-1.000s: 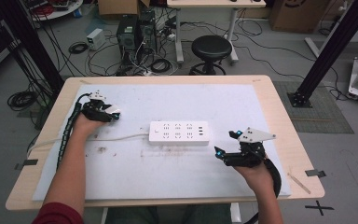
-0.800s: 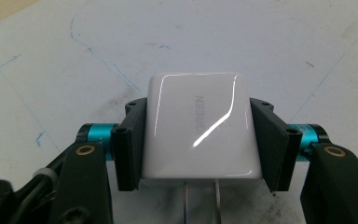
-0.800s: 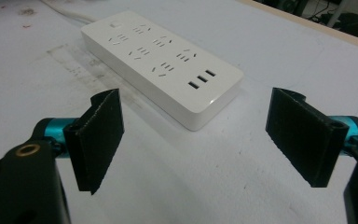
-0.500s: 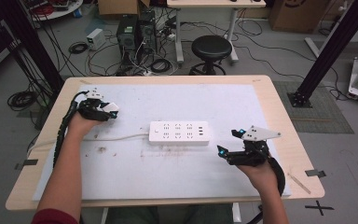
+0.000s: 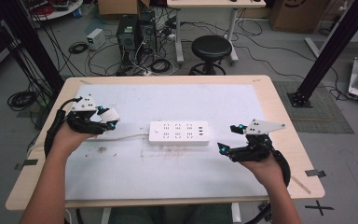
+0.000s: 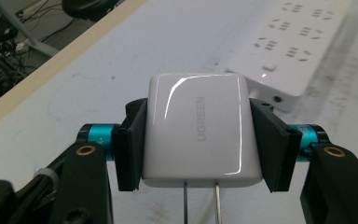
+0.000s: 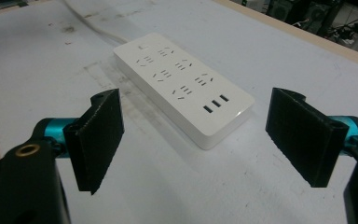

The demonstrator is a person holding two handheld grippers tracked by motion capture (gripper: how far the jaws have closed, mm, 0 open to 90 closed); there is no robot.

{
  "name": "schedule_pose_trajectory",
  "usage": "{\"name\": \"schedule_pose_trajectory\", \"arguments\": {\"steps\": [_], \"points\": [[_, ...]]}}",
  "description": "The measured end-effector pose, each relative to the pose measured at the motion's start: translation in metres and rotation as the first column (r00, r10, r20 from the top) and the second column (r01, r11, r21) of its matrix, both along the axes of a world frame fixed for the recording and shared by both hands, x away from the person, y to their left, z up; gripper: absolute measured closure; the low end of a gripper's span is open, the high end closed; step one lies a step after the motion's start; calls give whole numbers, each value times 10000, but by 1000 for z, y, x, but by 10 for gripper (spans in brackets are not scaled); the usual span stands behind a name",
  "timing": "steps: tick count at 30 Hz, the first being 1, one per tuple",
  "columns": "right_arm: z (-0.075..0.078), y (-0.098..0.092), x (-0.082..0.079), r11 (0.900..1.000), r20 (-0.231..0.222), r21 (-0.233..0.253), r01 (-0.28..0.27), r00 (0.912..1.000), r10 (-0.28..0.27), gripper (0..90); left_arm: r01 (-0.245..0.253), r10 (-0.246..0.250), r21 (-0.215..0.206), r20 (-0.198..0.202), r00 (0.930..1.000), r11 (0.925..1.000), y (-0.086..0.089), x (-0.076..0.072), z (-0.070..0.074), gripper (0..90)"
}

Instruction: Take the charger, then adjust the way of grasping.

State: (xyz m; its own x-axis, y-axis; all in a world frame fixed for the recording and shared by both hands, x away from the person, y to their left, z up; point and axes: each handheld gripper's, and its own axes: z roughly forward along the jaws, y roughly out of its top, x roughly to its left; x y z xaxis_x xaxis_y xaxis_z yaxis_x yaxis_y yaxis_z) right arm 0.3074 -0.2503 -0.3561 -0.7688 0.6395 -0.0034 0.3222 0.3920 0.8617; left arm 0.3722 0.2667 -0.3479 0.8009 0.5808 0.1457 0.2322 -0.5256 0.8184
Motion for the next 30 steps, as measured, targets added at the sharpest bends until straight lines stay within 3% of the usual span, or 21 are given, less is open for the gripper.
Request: {"name": "schedule_pose_trajectory", "arguments": {"steps": [7, 9, 18, 26, 30], "points": [[2, -3, -3, 9999, -71, 53, -144, 9999, 145, 195, 1208, -1205, -172, 198, 9925, 9925, -22, -28, 5, 424], [0, -4, -3, 9999, -160, 52, -142, 9998, 143, 195, 1429, -1428, 5, 321, 9892, 9897, -28, -33, 5, 424], [-5, 2, 1, 9991, -323, 105, -409, 9986, 413, 195, 2071, -2067, -86, 369, 9777, 9783, -47, -47, -2, 424], [-8, 23, 4, 9955, -653, 185, -924, 9935, 934, 195, 2851, -2838, -145, 605, 9570, 9584, -70, -57, -17, 424], [-12, 36, 5, 9918, -944, 329, -1232, 9875, 1258, 195, 3191, -3177, 11, 997, 9430, 9477, -84, -64, -23, 424]]}}
